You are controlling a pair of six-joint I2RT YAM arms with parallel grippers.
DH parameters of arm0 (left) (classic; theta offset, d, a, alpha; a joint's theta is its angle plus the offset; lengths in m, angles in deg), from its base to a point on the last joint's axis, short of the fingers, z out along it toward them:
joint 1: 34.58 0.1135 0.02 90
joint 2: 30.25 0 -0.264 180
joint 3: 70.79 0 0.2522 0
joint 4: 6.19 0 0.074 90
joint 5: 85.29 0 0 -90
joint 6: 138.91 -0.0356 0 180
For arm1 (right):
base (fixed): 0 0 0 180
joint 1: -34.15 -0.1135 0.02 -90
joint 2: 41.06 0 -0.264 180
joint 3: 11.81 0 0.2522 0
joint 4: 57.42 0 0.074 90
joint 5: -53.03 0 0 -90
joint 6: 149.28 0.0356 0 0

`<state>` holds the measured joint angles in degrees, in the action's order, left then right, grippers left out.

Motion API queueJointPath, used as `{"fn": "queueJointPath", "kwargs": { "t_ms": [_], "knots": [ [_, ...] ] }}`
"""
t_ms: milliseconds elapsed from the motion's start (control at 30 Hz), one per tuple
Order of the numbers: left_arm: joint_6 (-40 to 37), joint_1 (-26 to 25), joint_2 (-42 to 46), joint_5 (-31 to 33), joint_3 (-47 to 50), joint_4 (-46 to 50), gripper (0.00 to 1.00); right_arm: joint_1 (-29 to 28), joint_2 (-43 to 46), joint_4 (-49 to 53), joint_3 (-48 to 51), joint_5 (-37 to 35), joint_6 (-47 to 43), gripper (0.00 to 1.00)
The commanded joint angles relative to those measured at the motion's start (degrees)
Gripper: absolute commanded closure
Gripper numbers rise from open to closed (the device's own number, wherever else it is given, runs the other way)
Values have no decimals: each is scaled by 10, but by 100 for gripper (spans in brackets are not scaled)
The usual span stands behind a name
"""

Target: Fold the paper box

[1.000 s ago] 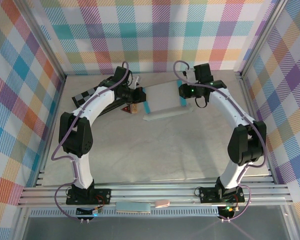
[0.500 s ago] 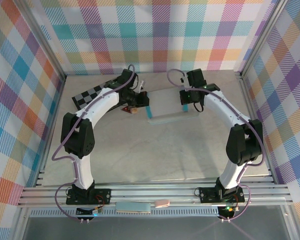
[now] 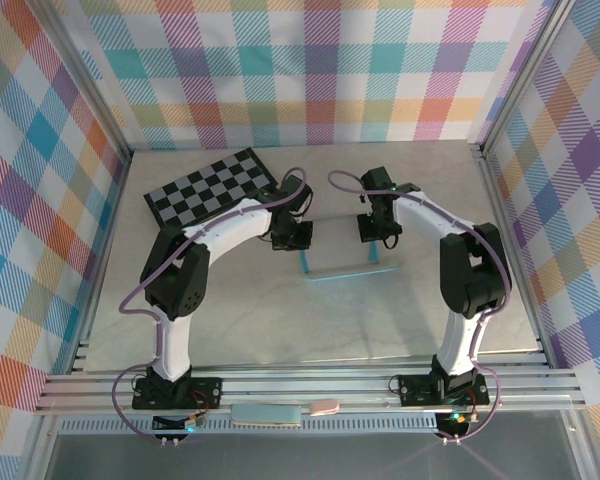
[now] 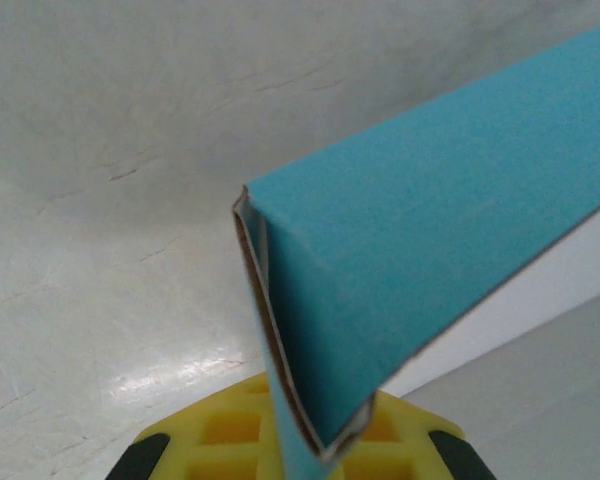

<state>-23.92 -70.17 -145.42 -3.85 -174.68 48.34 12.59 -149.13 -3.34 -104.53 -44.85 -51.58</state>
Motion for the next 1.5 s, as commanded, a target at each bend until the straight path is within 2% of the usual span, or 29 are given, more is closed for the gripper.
{"fn": "queueJointPath", "kwargs": {
  "t_ms": [0,200,367,533,767,867,933,1200,1367,1467],
  "knots": [
    [14,-9,-31,7,-21,-3,100,-18,-35,61,-15,62,24,100],
    [8,-8,-54,28,-28,7,100,-18,-60,83,-32,85,45,99],
    [9,-5,-58,35,-24,5,100,-18,-56,91,-28,98,55,85],
    [15,-4,-55,40,-22,1,100,-19,-53,95,-16,106,60,77],
    [21,-3,-43,40,-12,-16,100,-24,-49,65,15,102,65,75],
    [23,-5,-34,47,-10,-16,100,-31,-40,55,22,72,72,93],
    [27,-7,-26,52,-7,-18,100,-37,-31,60,22,35,79,100],
    [60,-37,37,140,20,-27,100,-93,11,78,39,-168,151,100],
    [88,-61,78,195,65,-61,100,-138,50,55,72,-256,173,100],
    [101,-67,91,201,90,-87,100,-153,46,63,72,-302,189,100]
  ]
}}
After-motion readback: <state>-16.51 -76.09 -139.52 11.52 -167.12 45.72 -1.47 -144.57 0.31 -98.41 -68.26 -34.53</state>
